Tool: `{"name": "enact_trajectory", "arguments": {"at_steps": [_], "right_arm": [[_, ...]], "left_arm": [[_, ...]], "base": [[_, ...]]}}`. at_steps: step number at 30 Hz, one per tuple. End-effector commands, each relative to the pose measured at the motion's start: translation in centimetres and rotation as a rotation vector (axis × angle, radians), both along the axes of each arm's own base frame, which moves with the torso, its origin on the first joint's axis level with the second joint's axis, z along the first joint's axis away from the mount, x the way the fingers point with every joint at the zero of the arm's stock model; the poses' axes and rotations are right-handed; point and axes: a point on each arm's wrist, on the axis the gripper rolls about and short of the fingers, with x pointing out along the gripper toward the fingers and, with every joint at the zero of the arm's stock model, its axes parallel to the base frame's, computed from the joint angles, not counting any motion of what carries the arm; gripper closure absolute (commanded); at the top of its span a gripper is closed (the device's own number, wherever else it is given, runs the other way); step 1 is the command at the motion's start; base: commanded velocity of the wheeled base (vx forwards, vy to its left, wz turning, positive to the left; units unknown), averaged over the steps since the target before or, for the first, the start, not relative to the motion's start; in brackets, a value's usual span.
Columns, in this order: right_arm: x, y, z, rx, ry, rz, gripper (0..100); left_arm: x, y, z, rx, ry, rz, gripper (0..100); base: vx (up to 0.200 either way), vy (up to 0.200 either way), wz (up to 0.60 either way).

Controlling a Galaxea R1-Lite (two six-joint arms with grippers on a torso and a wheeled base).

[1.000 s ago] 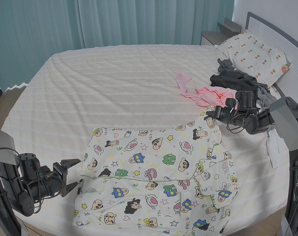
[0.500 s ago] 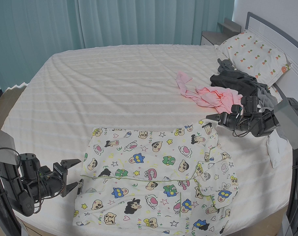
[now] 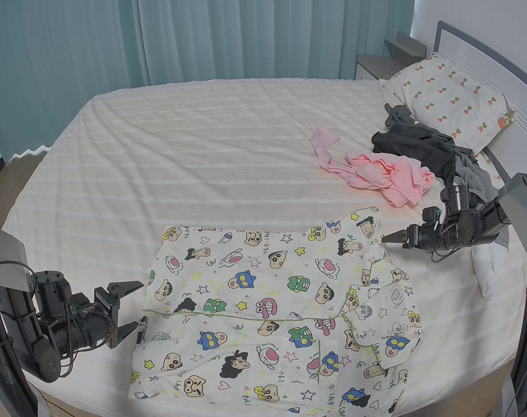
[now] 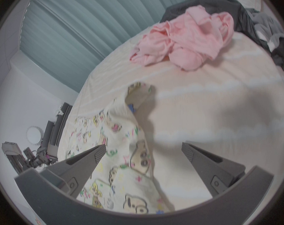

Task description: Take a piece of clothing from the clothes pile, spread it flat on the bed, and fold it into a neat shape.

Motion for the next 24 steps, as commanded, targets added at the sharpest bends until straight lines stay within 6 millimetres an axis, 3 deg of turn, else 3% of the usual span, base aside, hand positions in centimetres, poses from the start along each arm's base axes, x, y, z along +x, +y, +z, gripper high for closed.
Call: {"name": "enact_trajectory", "arguments": {"at_steps": [1,9,19,24], "right_arm": [[-2.1,-1.2,0.2,-0.002,0.037,0.025,0],[-5.9,-2.0,1.1,-0.005,0.083,0.001,0],[-14.6,-0.5,3.0,-0.012,0.069,0.01,0],[-18.5,0.0,4.2,-0.058,-0.042,-0.03,0]], "left_arm": [[0.0,0.0,0.0,-0.002,0.001,0.001,0],[-0.4,-0.1,0.0,0.0,0.007,-0.006,0],[-1.5,-3.3,-1.6,0.159,0.053,-0.242,0],[-0.4,-4.3,-2.7,0.315,0.033,-0.184,0]], "base": [[0.0,0.0,0.0],[0.0,0.0,0.0],[0.0,0.0,0.0],[0.0,0.0,0.0]]}}
